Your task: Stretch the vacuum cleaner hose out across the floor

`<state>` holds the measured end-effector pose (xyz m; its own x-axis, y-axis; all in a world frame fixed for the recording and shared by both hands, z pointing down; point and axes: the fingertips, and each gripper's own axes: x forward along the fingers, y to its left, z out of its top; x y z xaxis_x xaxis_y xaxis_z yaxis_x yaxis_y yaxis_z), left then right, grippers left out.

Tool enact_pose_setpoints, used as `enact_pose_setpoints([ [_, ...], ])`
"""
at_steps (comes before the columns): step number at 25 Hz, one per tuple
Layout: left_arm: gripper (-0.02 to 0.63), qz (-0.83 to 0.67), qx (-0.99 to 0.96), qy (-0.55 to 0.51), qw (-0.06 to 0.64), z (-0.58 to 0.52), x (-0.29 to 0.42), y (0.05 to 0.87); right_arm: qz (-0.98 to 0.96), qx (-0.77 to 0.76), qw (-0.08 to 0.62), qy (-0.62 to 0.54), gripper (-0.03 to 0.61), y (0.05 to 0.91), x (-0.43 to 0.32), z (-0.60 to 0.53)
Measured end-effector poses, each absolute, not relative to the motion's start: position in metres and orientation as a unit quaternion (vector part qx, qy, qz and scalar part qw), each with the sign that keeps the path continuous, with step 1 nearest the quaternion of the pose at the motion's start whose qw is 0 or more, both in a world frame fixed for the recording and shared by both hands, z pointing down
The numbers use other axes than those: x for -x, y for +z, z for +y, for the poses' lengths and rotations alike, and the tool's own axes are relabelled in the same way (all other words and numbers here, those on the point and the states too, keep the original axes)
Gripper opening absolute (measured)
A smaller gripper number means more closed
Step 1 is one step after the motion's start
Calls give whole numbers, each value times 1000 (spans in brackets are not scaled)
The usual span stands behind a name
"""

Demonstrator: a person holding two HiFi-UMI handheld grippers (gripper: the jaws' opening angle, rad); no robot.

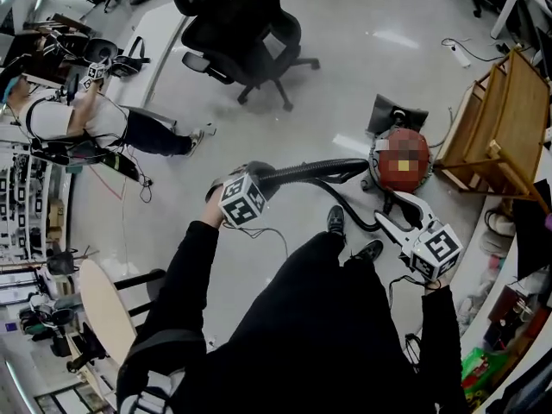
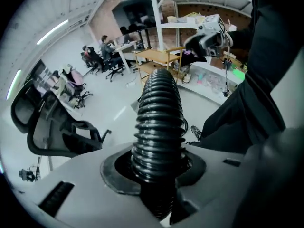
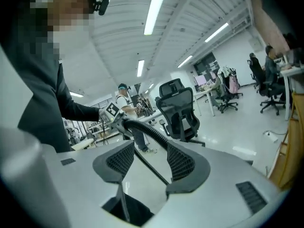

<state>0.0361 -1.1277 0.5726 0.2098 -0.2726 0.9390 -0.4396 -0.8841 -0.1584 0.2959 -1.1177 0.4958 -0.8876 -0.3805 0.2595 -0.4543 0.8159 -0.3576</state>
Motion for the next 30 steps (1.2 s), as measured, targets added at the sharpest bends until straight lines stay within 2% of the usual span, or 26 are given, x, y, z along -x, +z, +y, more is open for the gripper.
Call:
enact_pose_setpoints([
  [6, 146, -292, -776, 548, 112, -1120, -3, 560, -935, -203, 96, 273, 224, 523, -255, -1048],
  [12, 146, -332, -795, 476, 178, -1117, 63, 553, -915, -241, 111, 303, 224, 531, -192, -1015],
  [15, 146, -338, -818, 408, 226, -1113, 88, 550, -902, -266, 118, 318, 224, 543, -138, -1008],
  [19, 146, -306, -846, 332, 285, -1105, 121, 553, -885, -288, 93, 353, 224, 541, -44, -1000],
  [24, 146, -308, -836, 297, 344, -1094, 161, 556, -908, -254, 121, 311, 224, 518, 45, -975],
  [30, 146, -324, -820, 290, 373, -1050, 169, 551, -900, -269, 118, 320, 223, 512, 40, -934],
])
